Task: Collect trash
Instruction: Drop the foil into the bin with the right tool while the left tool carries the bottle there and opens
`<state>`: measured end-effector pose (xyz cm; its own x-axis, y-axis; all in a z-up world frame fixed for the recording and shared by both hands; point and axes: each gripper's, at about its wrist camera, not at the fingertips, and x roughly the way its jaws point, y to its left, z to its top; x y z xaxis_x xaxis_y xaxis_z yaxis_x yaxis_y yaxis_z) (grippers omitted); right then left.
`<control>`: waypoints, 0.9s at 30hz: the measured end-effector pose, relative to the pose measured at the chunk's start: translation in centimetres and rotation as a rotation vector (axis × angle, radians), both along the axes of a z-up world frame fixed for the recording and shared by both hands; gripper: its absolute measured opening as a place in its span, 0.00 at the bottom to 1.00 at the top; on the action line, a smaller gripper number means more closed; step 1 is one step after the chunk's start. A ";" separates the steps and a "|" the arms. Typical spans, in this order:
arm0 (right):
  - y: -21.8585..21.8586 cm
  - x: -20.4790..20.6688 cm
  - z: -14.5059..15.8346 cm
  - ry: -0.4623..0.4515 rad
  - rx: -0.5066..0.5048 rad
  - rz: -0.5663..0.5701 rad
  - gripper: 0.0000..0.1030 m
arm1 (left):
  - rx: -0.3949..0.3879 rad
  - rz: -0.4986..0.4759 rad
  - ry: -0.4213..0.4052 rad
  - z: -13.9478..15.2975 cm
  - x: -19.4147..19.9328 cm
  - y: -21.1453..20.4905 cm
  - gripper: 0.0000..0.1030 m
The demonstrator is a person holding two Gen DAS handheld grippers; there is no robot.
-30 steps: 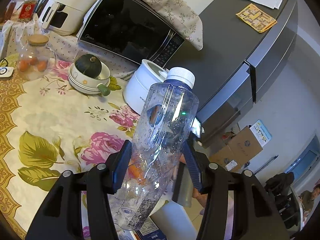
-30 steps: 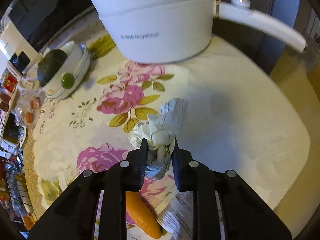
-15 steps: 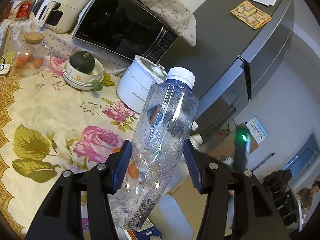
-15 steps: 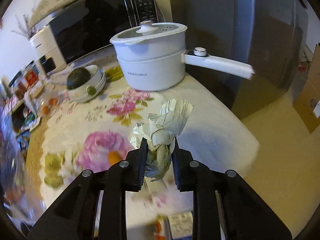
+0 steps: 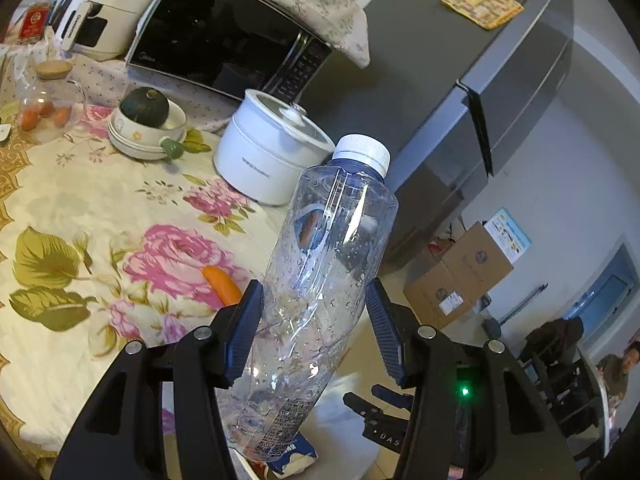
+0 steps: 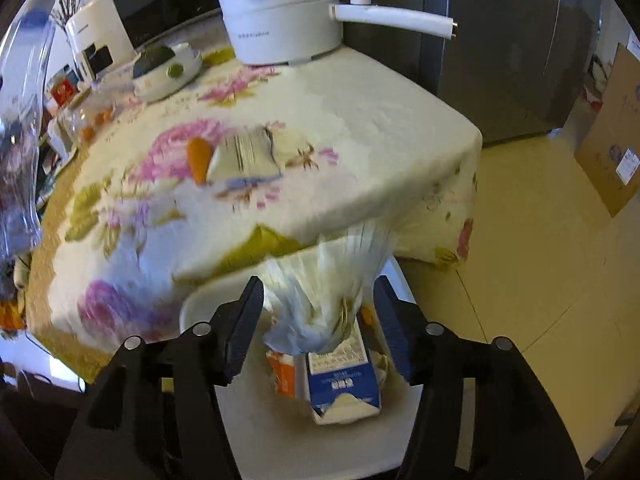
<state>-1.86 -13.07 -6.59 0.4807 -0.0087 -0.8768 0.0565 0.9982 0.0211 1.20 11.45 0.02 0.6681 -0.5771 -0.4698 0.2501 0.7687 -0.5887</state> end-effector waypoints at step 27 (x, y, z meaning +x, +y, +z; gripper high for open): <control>-8.0 -2.0 2.8 -0.175 -0.165 -0.293 0.93 | 0.166 -0.353 0.310 -7.4 -0.5 -10.5 0.52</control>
